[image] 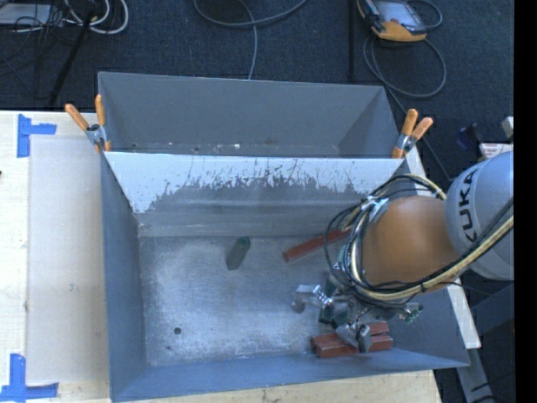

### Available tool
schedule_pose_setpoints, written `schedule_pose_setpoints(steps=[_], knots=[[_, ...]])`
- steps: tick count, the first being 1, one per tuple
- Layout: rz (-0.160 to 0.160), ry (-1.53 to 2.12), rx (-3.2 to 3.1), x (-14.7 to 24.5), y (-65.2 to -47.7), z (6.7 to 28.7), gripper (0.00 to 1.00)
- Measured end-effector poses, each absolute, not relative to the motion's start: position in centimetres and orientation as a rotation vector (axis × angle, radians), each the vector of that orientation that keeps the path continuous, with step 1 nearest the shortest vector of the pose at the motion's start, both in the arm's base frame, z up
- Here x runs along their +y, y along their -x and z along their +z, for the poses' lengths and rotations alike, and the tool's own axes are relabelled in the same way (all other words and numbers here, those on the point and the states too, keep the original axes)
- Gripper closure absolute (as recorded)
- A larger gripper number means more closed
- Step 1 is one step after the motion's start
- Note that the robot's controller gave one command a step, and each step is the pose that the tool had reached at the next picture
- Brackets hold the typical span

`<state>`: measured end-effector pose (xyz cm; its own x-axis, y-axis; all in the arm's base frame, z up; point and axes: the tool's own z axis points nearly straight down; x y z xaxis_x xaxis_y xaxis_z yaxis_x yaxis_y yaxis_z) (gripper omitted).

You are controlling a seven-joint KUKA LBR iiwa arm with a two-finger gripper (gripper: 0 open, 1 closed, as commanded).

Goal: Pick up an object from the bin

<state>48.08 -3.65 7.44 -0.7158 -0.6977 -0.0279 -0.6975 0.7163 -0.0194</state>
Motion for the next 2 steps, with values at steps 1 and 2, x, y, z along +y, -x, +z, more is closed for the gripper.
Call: schedule_pose_setpoints(steps=[1, 2], knots=[[-0.005, 1.177, 2.898, -3.78, -47.55, 7.17, 1.0], [-0.012, 1.172, 2.878, -3.64, -48.1, 7.44, 0.0]])
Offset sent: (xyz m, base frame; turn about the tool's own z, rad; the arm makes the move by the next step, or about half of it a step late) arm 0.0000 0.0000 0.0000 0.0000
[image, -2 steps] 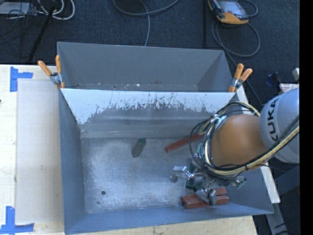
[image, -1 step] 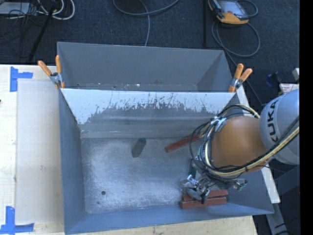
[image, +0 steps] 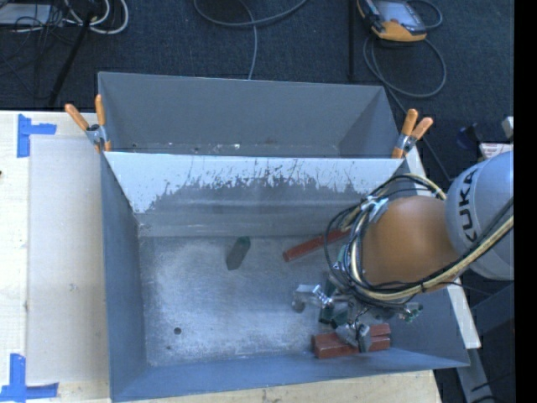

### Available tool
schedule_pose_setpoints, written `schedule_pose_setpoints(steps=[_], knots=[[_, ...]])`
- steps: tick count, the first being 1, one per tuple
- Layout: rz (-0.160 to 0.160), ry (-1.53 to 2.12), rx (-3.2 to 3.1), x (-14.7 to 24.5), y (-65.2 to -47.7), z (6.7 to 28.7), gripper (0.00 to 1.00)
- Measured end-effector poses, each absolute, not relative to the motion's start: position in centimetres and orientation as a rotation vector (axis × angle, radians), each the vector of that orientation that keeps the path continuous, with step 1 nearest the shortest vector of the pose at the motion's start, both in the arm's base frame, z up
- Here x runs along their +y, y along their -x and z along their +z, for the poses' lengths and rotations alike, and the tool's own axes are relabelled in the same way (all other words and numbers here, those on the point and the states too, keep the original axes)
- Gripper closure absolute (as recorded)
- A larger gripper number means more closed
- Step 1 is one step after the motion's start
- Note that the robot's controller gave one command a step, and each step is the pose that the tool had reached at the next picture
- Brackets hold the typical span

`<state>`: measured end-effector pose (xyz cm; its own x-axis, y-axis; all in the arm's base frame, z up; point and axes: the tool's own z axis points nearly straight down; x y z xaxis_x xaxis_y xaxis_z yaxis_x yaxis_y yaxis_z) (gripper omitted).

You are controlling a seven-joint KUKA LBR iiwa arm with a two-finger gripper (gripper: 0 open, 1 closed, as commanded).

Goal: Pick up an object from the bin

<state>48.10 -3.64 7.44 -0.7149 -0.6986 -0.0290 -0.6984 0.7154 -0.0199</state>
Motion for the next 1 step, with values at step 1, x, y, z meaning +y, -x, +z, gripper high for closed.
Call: schedule_pose_setpoints(steps=[1], knots=[[-0.005, 1.179, 2.896, -3.76, -47.56, 7.17, 1.0]])
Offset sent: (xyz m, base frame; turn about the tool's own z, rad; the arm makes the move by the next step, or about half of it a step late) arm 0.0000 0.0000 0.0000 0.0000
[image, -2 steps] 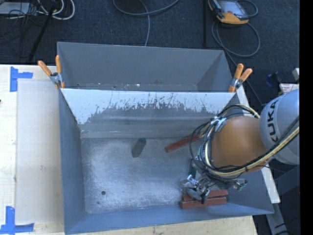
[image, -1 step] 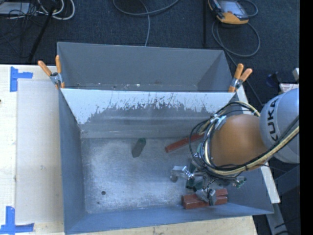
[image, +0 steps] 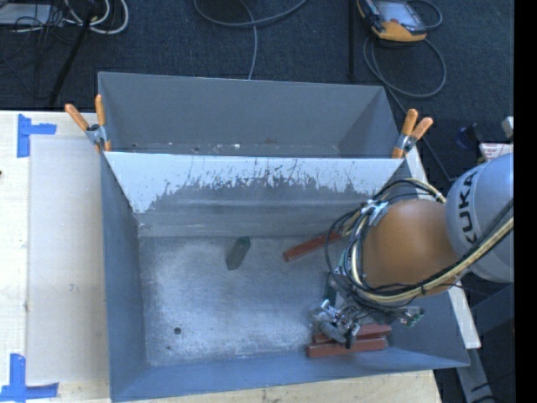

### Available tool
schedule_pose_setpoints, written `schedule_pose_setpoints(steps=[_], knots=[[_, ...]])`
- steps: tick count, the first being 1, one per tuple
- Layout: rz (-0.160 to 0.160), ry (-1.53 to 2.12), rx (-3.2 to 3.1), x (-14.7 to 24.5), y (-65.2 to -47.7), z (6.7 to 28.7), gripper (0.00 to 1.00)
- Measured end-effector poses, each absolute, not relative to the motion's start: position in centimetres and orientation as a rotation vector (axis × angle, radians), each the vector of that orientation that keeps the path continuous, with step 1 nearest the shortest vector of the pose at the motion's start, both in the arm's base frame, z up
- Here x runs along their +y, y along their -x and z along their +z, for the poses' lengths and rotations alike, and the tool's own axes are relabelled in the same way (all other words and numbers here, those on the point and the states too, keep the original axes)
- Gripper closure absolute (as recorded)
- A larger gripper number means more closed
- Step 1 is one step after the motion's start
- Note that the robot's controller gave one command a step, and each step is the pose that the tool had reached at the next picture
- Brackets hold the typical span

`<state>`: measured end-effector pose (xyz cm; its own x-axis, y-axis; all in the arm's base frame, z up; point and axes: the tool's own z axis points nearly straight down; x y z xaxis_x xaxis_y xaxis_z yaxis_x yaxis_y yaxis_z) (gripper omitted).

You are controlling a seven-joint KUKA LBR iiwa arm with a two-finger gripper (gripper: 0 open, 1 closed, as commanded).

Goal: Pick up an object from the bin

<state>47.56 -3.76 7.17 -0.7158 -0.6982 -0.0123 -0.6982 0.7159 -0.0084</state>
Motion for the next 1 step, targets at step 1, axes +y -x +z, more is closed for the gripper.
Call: schedule_pose_setpoints(steps=[1], knots=[[-0.004, 1.181, 2.896, -3.72, -47.58, 7.2, 0.0]])
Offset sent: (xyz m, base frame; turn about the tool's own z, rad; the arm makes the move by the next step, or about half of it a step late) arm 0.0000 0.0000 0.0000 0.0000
